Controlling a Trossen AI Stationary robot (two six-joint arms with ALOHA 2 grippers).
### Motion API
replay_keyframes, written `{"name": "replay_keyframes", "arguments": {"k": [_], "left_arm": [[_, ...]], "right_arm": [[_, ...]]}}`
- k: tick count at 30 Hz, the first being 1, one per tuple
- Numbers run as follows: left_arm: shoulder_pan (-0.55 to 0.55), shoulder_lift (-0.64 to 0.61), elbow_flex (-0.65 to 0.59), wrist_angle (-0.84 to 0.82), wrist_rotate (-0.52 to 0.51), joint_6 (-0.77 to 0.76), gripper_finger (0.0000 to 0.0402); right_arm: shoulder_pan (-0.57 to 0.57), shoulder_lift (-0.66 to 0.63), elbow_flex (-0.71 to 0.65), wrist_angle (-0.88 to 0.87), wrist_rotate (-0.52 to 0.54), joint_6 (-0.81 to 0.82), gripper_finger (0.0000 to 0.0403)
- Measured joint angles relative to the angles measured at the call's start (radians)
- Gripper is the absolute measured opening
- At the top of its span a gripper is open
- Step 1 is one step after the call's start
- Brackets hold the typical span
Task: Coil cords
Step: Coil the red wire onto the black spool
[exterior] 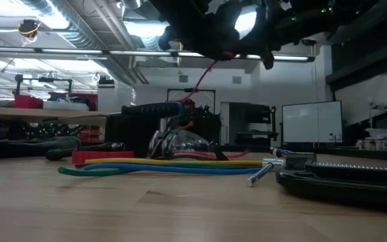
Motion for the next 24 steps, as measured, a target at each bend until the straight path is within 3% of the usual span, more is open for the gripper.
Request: {"name": "replay_keyframes", "arguments": {"k": [14, 24], "left_arm": [[-0.004, 0.002, 0.0, -0.008, -0.007, 0.021, 0.0], [0.012, 0.002, 0.0, 0.022, 0.001, 0.056, 0.0008]], "right_arm": [[0.0, -0.088, 0.0, -0.248, -0.063, -0.076, 0.0001], [0.002, -0.088, 0.0, -0.292, -0.068, -0.086, 0.0001]]}}
